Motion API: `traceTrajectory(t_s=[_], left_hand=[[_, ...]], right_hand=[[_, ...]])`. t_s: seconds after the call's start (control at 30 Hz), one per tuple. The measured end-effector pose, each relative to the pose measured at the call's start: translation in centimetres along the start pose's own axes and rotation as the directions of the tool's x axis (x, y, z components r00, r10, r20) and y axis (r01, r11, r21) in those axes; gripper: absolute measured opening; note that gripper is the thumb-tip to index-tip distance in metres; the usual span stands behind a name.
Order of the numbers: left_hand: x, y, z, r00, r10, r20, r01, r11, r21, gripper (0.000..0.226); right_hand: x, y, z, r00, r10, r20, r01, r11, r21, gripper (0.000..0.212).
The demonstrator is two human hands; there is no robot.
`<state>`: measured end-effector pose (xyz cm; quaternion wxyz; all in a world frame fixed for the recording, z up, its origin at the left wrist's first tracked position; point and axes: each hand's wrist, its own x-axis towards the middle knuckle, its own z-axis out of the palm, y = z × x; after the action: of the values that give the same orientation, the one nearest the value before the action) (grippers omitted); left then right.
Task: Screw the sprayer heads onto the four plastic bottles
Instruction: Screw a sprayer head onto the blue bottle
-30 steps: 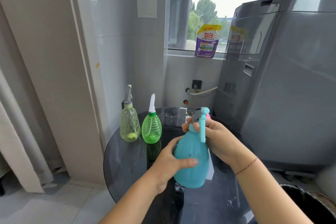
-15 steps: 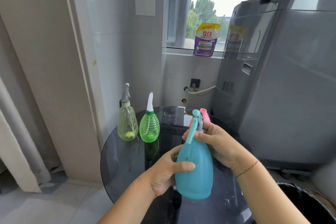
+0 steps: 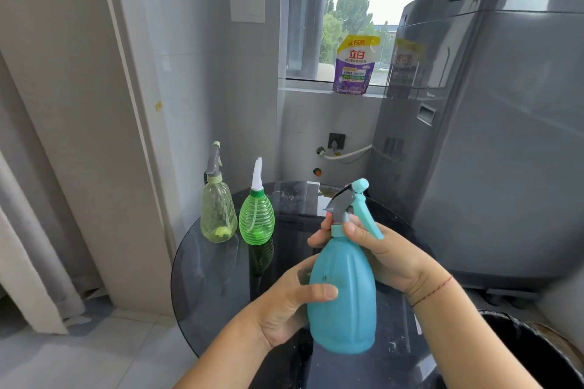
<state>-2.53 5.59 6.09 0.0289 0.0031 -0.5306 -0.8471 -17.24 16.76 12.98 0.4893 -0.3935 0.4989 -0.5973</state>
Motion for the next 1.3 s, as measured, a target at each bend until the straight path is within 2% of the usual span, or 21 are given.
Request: traceTrajectory(t_s=[0.03, 0.1, 0.17, 0.27, 0.33, 0.43, 0.5, 0.6, 0.67, 0.8, 0.87, 0.93, 1.03, 1.1, 1.17, 1.2, 1.23, 1.3], left_hand=[[0.2, 0.1, 0.3, 0.998, 0.004, -0.068, -0.004, 1.000, 0.001, 0.065], [0.9, 0.0, 0.9, 0.954, 0.024, -0.300, -0.010, 0.999, 0.048, 0.067], [1.7, -0.2, 1.8, 0.866, 0.094, -0.492, -0.009, 0.985, 0.174, 0.067], [2.3, -0.6, 2.9, 0.775, 0.199, -0.600, 0.005, 0.948, 0.320, 0.073], [2.2, -0.6, 2.7, 0.791, 0.174, -0.586, 0.038, 0.942, 0.332, 0.082], [1.5, 0.1, 1.3, 0.905, 0.024, -0.424, 0.081, 0.970, 0.230, 0.079], [1.0, 0.4, 0.6, 0.935, -0.051, -0.352, 0.133, 0.968, 0.212, 0.077], [0.5, 0.8, -0.2, 0.964, -0.084, -0.254, 0.142, 0.965, 0.221, 0.077], [0.1, 1.0, -0.6, 0.992, -0.096, -0.083, 0.108, 0.983, 0.146, 0.075], [-0.4, 0.7, -0.8, 0.977, -0.082, 0.195, 0.082, 0.997, 0.007, 0.057], [-0.4, 0.4, -0.8, 0.961, -0.070, 0.266, 0.077, 0.997, -0.014, 0.053], [-0.2, 0.4, -0.6, 0.973, -0.077, 0.218, 0.078, 0.997, 0.007, 0.059], [0.3, 0.4, -0.5, 0.998, -0.058, 0.007, 0.057, 0.994, 0.094, 0.072], [1.0, 0.1, -0.1, 0.979, -0.007, -0.204, 0.049, 0.978, 0.201, 0.078], [1.4, -0.2, 0.4, 0.936, 0.052, -0.349, 0.047, 0.962, 0.269, 0.083], [1.6, -0.4, 0.4, 0.924, 0.061, -0.377, 0.048, 0.961, 0.272, 0.083], [1.6, -0.5, 0.4, 0.925, 0.054, -0.377, 0.049, 0.965, 0.257, 0.082], [1.3, -0.1, 0.0, 0.944, 0.010, -0.329, 0.064, 0.975, 0.212, 0.080]], right_hand=[[0.2, 0.0, 0.2, 0.998, -0.007, -0.065, 0.004, 0.999, -0.046, 0.037], [1.0, 0.7, 0.8, 0.957, -0.050, -0.286, -0.005, 0.982, -0.188, 0.033], [2.0, 1.8, 2.0, 0.852, -0.149, -0.502, -0.014, 0.952, -0.307, 0.031], [2.8, 3.1, 3.0, 0.713, -0.274, -0.645, 0.028, 0.931, -0.365, 0.027], [2.8, 3.0, 2.7, 0.678, -0.300, -0.671, 0.048, 0.929, -0.367, 0.028], [2.4, 2.6, 1.9, 0.719, -0.275, -0.638, 0.105, 0.951, -0.291, 0.022], [2.1, 2.3, 1.5, 0.781, -0.273, -0.562, 0.157, 0.956, -0.246, 0.016], [1.5, 1.8, 0.9, 0.897, -0.211, -0.389, 0.177, 0.977, -0.121, 0.020], [1.1, 1.2, 0.5, 0.957, -0.173, -0.232, 0.180, 0.984, 0.009, 0.030], [0.8, 0.2, 0.5, 0.984, -0.169, 0.051, 0.157, 0.970, 0.188, 0.042], [0.8, 0.0, 0.6, 0.979, -0.170, 0.108, 0.148, 0.971, 0.190, 0.039], [0.6, -0.2, 0.6, 0.984, -0.159, 0.080, 0.146, 0.979, 0.144, 0.038], [0.4, -0.4, 0.6, 0.982, -0.132, -0.136, 0.132, 0.991, -0.014, 0.033], [0.9, 0.3, 1.2, 0.935, -0.154, -0.321, 0.112, 0.983, -0.143, 0.029], [1.5, 1.2, 2.0, 0.843, -0.215, -0.493, 0.112, 0.967, -0.230, 0.028], [1.6, 1.6, 2.1, 0.816, -0.235, -0.528, 0.111, 0.960, -0.256, 0.030], [1.3, 1.7, 1.9, 0.824, -0.238, -0.514, 0.119, 0.960, -0.254, 0.033], [0.7, 1.4, 1.3, 0.891, -0.186, -0.414, 0.119, 0.976, -0.182, 0.032]])
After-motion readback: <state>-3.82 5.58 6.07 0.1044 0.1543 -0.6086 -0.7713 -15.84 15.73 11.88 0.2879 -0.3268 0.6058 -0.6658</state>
